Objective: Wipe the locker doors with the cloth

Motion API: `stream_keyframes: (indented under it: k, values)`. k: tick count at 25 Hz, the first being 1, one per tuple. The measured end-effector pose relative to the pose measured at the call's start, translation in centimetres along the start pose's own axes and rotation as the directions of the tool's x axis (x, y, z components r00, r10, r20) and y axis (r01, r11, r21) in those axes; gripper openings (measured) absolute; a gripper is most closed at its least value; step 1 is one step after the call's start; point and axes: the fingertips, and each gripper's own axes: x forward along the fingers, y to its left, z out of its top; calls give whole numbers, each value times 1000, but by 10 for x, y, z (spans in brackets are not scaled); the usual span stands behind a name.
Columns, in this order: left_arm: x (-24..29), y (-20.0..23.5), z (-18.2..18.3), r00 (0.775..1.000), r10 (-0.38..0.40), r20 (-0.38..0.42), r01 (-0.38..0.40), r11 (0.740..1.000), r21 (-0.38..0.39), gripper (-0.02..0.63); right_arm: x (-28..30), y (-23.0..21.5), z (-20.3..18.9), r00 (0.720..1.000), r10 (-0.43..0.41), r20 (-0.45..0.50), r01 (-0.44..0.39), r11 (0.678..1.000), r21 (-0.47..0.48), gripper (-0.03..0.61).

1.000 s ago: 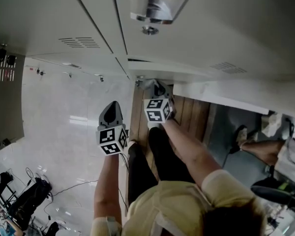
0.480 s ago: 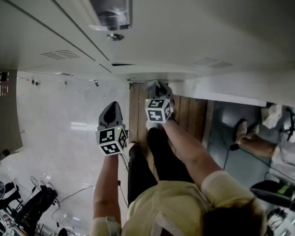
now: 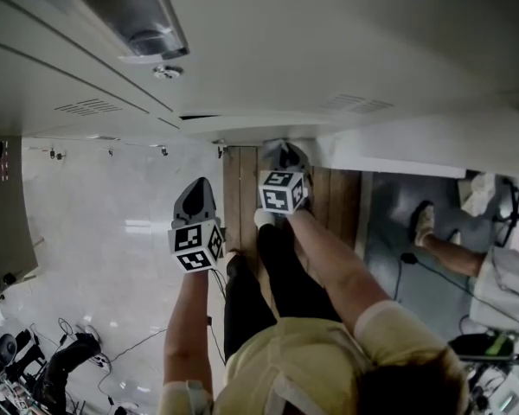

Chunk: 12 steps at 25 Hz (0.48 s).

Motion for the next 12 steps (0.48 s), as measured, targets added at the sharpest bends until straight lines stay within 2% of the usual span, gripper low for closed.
stream_keyframes:
  k: [12]
  values:
    - [5,-2,1,1000,-7,-8,7,1000,-3,-14,0,-26,-6,995,-89,-34,90,996,21,18]
